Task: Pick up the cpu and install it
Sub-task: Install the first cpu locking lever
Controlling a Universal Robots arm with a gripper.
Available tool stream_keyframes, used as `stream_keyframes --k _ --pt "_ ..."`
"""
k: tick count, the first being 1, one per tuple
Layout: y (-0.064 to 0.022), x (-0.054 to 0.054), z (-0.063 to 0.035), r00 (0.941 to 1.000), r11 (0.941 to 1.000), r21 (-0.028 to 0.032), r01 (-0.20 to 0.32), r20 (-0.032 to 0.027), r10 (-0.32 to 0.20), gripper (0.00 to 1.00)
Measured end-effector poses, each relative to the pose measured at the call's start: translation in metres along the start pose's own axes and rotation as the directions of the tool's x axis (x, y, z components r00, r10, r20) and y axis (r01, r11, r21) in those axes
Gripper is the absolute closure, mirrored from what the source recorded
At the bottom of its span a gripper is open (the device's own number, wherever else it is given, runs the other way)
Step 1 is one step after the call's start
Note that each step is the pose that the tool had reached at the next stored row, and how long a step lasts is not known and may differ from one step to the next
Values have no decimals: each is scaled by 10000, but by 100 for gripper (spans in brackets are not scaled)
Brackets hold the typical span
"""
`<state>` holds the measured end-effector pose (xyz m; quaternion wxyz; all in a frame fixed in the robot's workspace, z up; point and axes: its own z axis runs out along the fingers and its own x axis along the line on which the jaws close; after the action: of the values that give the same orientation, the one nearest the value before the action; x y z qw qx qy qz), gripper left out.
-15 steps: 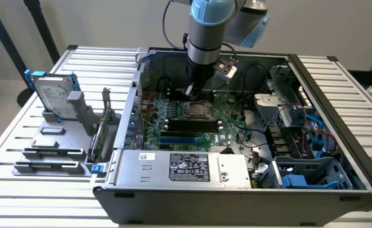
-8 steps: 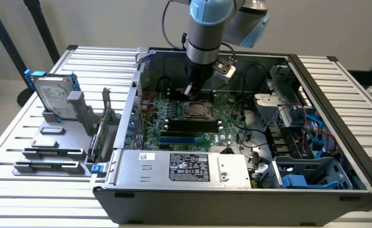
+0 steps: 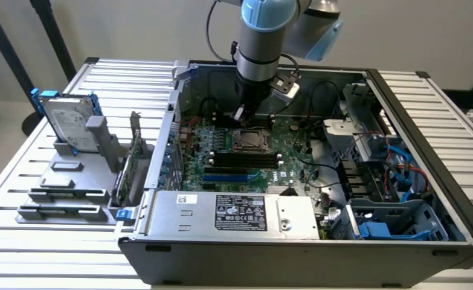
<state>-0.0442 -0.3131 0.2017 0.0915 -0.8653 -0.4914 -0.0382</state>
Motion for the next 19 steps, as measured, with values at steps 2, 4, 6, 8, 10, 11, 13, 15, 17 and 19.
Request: stream_keyframes --k 2,4,6,8,10,11,13,15,17,19 --pt "0 0 0 10000 10000 -3 7 7 -7 89" --pt "0 0 0 10000 10000 -4 19 15 -19 89" --pt "0 0 0 10000 10000 -5 37 24 -37 89" --pt "1 1 0 10000 10000 -4 60 32 -60 89" --pt "4 2 -1 9999 10000 0 94 41 -94 89" --pt "7 4 -1 9999 9999 3 114 42 -114 89" --pt "15 9 0 9999 9999 9 151 46 -151 89" --pt "23 14 -1 9998 9998 13 180 50 -180 89" --pt "30 18 -1 9998 9998 18 207 52 -207 89" --pt "37 22 -1 9997 9997 21 230 56 -230 89"
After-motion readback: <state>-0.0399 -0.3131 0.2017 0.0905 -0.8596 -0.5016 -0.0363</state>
